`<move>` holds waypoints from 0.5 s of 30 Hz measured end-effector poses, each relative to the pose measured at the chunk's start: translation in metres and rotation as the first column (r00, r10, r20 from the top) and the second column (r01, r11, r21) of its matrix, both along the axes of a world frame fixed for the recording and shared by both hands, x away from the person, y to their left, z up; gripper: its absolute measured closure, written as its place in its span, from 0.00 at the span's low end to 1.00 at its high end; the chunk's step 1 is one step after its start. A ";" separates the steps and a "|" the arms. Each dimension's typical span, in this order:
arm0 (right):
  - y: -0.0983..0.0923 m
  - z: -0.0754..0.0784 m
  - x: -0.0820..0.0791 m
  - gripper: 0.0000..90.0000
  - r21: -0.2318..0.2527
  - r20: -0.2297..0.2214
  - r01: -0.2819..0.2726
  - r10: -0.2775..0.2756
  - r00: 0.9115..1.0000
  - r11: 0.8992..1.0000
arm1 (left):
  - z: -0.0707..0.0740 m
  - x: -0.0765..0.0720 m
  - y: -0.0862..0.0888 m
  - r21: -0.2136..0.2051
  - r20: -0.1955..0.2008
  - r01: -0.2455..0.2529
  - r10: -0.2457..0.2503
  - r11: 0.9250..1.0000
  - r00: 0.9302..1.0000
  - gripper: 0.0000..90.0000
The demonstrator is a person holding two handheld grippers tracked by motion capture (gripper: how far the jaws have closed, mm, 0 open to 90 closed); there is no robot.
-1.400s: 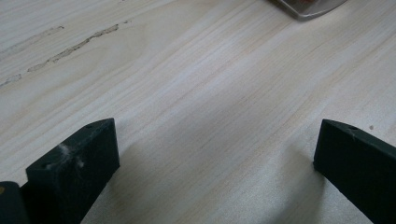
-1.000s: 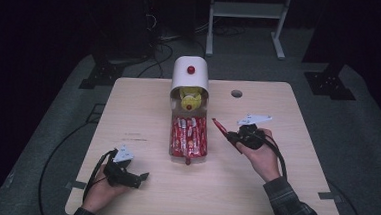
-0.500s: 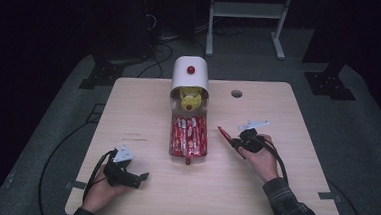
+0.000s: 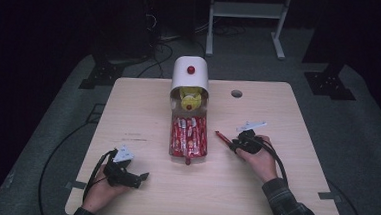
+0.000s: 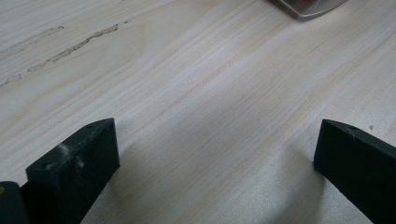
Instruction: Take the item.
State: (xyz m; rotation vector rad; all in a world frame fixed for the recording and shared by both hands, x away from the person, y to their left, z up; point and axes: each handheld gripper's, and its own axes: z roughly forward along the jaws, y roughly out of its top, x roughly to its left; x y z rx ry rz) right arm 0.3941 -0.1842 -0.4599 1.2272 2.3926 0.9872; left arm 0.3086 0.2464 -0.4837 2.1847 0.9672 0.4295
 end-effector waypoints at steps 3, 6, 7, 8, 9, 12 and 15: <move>-0.002 0.003 -0.002 0.67 0.012 0.000 -0.007 0.007 1.000 1.000 | 0.000 0.000 0.000 0.000 0.000 0.000 0.000 1.000 1.000 0.00; -0.004 0.007 -0.004 0.55 0.030 0.018 -0.009 0.009 1.000 0.999 | 0.000 0.000 0.000 0.000 0.000 0.000 0.000 1.000 1.000 0.00; -0.005 0.009 -0.005 0.51 0.037 0.018 -0.009 0.008 1.000 0.999 | 0.000 0.000 0.000 0.000 0.000 0.000 0.000 1.000 1.000 0.00; -0.006 0.011 -0.007 0.47 0.042 0.025 -0.009 0.008 1.000 0.999 | 0.000 0.000 0.000 0.000 -0.001 0.000 0.000 1.000 1.000 0.00; -0.008 0.012 -0.008 0.44 0.046 0.032 -0.012 0.011 0.999 0.999 | 0.000 0.000 0.000 0.000 -0.001 0.000 0.000 1.000 1.000 0.00; -0.013 0.016 -0.014 0.37 0.051 0.054 -0.015 0.012 0.998 0.999 | 0.000 0.000 0.000 0.000 -0.001 0.000 0.000 1.000 1.000 0.00; -0.019 0.018 -0.018 0.32 0.062 0.060 -0.009 0.005 0.998 0.998 | 0.000 0.000 0.000 0.000 -0.001 0.000 0.000 1.000 1.000 0.00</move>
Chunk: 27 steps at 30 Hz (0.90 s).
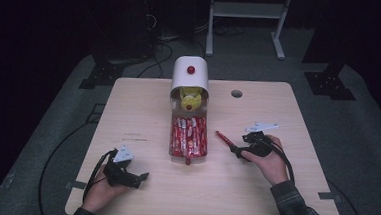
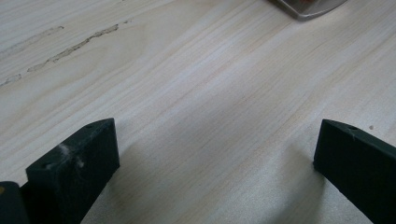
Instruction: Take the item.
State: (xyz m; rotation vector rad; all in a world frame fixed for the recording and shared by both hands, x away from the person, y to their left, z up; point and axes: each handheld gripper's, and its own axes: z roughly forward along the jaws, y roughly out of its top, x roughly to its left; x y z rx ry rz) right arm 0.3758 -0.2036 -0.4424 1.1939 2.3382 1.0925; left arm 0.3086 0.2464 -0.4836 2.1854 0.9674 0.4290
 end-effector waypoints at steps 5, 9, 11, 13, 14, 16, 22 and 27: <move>-0.013 0.000 -0.008 0.25 0.000 0.009 0.013 -0.013 1.000 1.000 | 0.000 0.000 0.000 0.000 0.000 0.000 0.000 1.000 1.000 0.00; -0.023 0.001 -0.015 0.23 0.012 0.010 0.026 -0.026 1.000 1.000 | 0.000 0.000 0.000 0.000 0.000 0.000 0.000 1.000 1.000 0.00; -0.029 0.001 -0.019 0.22 0.012 0.013 0.027 -0.027 1.000 1.000 | 0.000 0.000 0.000 0.000 0.000 0.000 0.000 1.000 1.000 0.00; -0.034 0.000 -0.023 0.22 0.002 0.014 0.031 -0.031 0.999 1.000 | 0.000 0.000 0.000 0.000 0.000 0.000 0.000 1.000 1.000 0.00; -0.036 -0.001 -0.025 0.22 0.000 0.013 0.033 -0.033 0.999 0.999 | 0.000 0.000 0.000 0.000 0.000 0.000 0.000 1.000 1.000 0.00; -0.040 -0.002 -0.028 0.22 0.002 0.007 0.040 -0.040 0.999 0.999 | 0.000 0.000 0.000 0.000 0.000 0.000 0.000 1.000 1.000 0.00; -0.051 -0.008 -0.038 0.21 0.000 -0.007 0.046 -0.046 0.999 0.999 | 0.000 0.000 0.000 0.000 0.000 0.000 0.000 1.000 1.000 0.00; -0.061 -0.013 -0.043 0.21 -0.007 -0.019 0.061 -0.061 0.998 0.998 | 0.000 0.000 0.000 0.000 0.001 0.002 -0.002 1.000 1.000 0.00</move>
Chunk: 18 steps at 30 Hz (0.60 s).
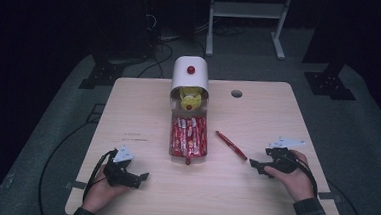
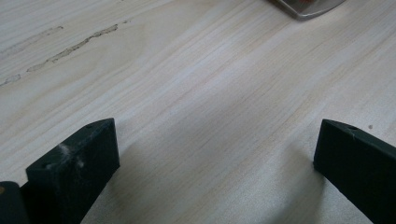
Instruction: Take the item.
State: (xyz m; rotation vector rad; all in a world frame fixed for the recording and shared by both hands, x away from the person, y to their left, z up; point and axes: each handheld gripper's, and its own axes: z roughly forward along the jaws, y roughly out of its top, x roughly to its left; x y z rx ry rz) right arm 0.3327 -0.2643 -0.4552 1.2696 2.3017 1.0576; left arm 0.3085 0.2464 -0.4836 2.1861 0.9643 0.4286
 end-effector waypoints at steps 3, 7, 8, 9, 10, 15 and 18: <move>-0.006 -0.003 -0.003 0.21 0.000 -0.008 0.008 -0.008 1.000 1.000 | 0.000 0.000 0.000 0.002 0.001 0.002 -0.002 1.000 1.000 0.00; -0.013 -0.008 -0.007 0.22 -0.007 -0.018 0.015 -0.016 1.000 1.000 | 0.000 0.000 0.000 -0.001 0.002 0.001 -0.001 1.000 1.000 0.00; -0.016 -0.009 -0.009 0.22 -0.010 -0.022 0.019 -0.020 1.000 1.000 | 0.000 0.000 0.000 -0.001 0.002 0.000 0.000 1.000 1.000 0.00; -0.017 -0.010 -0.010 0.22 -0.010 -0.024 0.022 -0.023 0.999 1.000 | 0.000 0.000 0.000 -0.002 0.002 0.000 0.000 1.000 1.000 0.00; -0.020 -0.011 -0.011 0.22 -0.017 -0.024 0.026 -0.027 0.999 1.000 | 0.000 0.000 0.000 -0.002 0.002 0.000 0.000 1.000 1.000 0.00; -0.029 -0.017 -0.015 0.22 -0.039 -0.039 0.047 -0.049 0.998 0.998 | 0.000 0.000 0.000 -0.002 0.003 0.000 0.000 1.000 1.000 0.00; -0.033 -0.020 -0.017 0.22 -0.052 -0.037 0.053 -0.055 0.998 0.997 | 0.000 0.000 0.000 -0.004 0.001 -0.003 0.003 1.000 1.000 0.00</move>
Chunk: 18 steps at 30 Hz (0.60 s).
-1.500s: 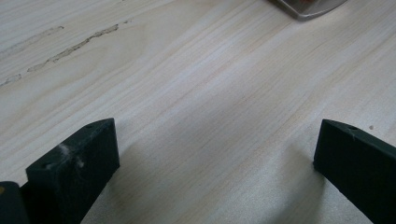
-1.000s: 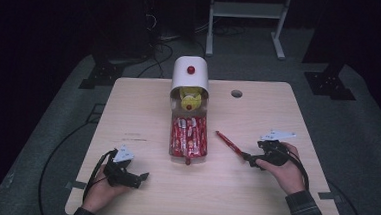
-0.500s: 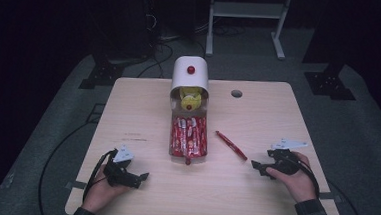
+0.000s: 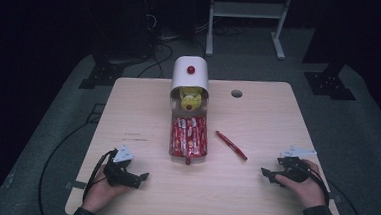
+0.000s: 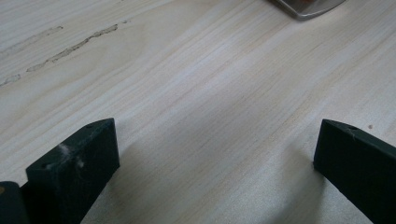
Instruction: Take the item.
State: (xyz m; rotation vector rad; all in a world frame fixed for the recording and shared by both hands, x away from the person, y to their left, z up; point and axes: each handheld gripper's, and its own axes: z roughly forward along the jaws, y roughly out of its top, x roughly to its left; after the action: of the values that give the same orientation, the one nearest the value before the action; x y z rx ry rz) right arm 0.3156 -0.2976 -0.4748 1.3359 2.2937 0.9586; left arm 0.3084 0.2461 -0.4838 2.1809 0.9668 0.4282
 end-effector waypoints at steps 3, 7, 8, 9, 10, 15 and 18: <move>-0.003 -0.001 -0.002 0.22 -0.009 0.007 0.006 -0.005 1.000 1.000 | 0.000 0.000 0.000 0.000 0.000 0.000 0.000 1.000 1.000 0.00; -0.008 -0.004 -0.004 0.20 -0.023 0.011 0.002 -0.002 1.000 1.000 | 0.000 0.000 0.000 0.000 0.000 0.000 0.000 1.000 1.000 0.00; -0.009 -0.005 -0.004 0.19 -0.025 0.015 0.002 -0.001 1.000 1.000 | 0.000 0.000 0.000 0.000 -0.001 0.000 0.000 1.000 1.000 0.00; -0.009 -0.005 -0.005 0.19 -0.026 0.016 -0.001 0.001 1.000 1.000 | 0.000 0.000 0.000 0.000 0.000 0.000 0.000 1.000 1.000 0.00; -0.009 -0.005 -0.005 0.18 -0.027 0.017 0.001 -0.001 1.000 1.000 | 0.000 0.000 0.000 0.000 0.000 0.000 0.000 1.000 1.000 0.00; -0.011 -0.008 -0.005 0.13 -0.030 0.037 0.028 -0.026 0.999 0.999 | 0.000 0.000 0.000 0.000 0.000 0.000 0.000 1.000 1.000 0.00; -0.013 -0.012 -0.007 0.13 -0.008 0.076 0.036 -0.035 0.996 0.999 | 0.000 0.000 0.000 0.000 0.000 0.000 0.000 1.000 1.000 0.00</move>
State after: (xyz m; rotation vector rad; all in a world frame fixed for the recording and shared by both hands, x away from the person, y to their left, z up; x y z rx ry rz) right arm 0.3088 -0.3105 -0.4870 1.3093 2.2082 0.9686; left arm 0.3083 0.2461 -0.4839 2.1809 0.9665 0.4278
